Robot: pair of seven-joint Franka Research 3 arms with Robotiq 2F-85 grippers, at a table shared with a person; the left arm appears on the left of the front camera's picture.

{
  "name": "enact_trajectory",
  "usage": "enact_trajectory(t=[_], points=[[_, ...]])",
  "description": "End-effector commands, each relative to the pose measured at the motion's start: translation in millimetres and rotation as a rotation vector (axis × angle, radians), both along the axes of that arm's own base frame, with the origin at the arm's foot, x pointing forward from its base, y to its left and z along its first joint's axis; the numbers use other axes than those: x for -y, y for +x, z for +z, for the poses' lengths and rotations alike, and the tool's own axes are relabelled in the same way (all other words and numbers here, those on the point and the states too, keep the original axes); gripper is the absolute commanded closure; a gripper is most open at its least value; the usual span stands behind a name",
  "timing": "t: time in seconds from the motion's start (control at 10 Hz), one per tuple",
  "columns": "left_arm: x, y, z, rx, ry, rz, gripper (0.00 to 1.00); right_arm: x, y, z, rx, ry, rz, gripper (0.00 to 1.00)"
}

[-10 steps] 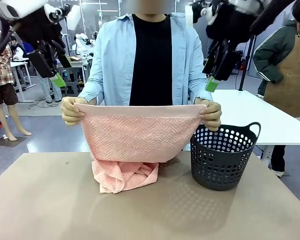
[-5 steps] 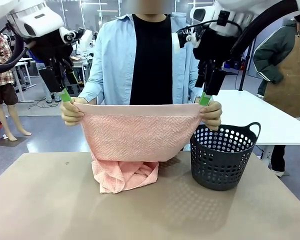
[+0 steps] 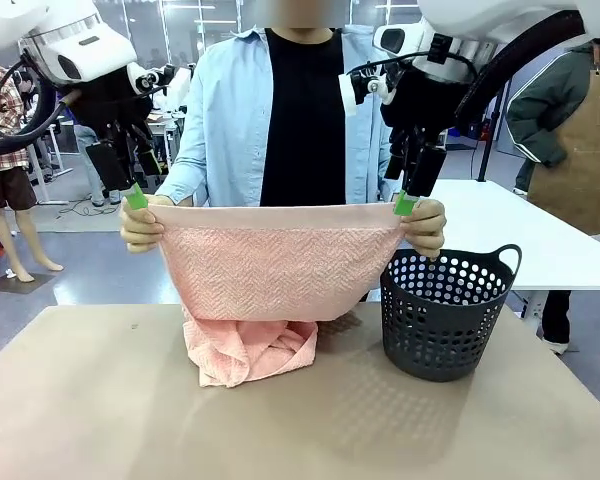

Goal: Fold the towel.
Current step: Grab the top end of the 100 cm Hotel Towel extended by the human.

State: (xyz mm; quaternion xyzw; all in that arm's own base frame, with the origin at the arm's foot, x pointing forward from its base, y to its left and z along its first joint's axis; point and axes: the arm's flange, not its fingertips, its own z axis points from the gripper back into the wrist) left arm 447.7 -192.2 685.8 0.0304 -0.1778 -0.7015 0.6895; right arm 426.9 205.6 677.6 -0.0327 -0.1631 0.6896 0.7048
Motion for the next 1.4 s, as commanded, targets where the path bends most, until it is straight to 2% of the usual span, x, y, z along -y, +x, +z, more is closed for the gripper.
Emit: enact_trajectory(t=[0.0,0.3,0.5,0.7,1.0,1.1,1.2,1.3], points=[[-1.1,-0.9,0.9,0.004,0.007,-0.001,0.00,0.8,-1.3,0.7,-0.005,-0.004,-0.003,0.00],[31.0,4.4,-1.1,-0.044,0.024,-0.043,0.00,-16.4,10.7,0.9,-0.005,-0.009,0.040,0.00],[45.4,8.7,-8.8,-0.077,0.020,-0.040,0.00,-23.9,19.0,-5.0,-0.022,-0.017,0.039,0.00],[57.6,16.0,-23.6,-0.143,0.048,-0.066,0.00,-28.8,26.7,-16.3,-0.061,-0.009,0.053,0.00],[60.6,15.7,-34.7,-0.161,0.013,-0.039,0.00,-35.7,34.5,-32.3,-0.093,-0.012,0.066,0.00],[60.9,16.7,-36.7,-0.166,0.015,-0.021,0.06,-39.8,37.9,-35.5,-0.099,-0.015,0.071,0.00],[60.5,17.3,-38.2,-0.168,0.023,0.006,0.44,-44.1,40.3,-36.7,-0.101,-0.023,0.075,0.00],[61.6,17.2,-39.7,-0.168,0.036,-0.005,0.66,-44.6,41.4,-37.3,-0.104,-0.039,0.069,0.12]])
